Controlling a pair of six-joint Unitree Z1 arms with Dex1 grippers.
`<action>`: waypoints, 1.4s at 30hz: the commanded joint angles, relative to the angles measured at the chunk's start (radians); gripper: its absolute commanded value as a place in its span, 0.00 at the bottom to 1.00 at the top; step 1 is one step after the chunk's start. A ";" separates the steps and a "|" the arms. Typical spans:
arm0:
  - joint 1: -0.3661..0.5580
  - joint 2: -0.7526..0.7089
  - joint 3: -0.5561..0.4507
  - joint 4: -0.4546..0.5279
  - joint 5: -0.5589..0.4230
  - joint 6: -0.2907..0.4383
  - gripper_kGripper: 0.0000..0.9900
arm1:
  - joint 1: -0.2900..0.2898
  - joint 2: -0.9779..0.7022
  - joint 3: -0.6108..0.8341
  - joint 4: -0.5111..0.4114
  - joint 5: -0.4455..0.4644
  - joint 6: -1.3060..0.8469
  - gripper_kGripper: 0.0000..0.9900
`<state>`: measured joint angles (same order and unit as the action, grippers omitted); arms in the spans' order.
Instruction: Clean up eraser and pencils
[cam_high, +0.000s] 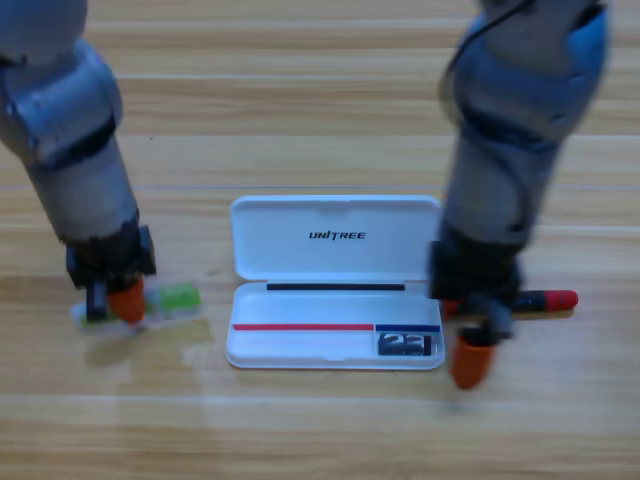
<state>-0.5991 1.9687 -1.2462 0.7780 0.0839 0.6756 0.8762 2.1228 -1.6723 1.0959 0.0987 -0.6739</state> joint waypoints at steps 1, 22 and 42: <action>-0.047 -0.053 -0.145 0.127 0.011 0.015 0.00 | -0.065 -0.195 0.125 0.032 -0.017 -0.021 1.00; -0.275 0.076 -0.343 0.210 -0.018 -0.007 0.00 | -0.243 0.200 -0.060 -0.064 -0.085 -0.207 0.89; -0.366 0.211 -0.404 0.191 -0.021 -0.051 0.00 | -0.240 0.078 0.019 -0.041 -0.085 -0.194 0.00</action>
<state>-0.9366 2.1143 -1.6519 0.9801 0.0711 0.6370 0.6573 2.2607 -1.7198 1.0511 0.0235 -0.9073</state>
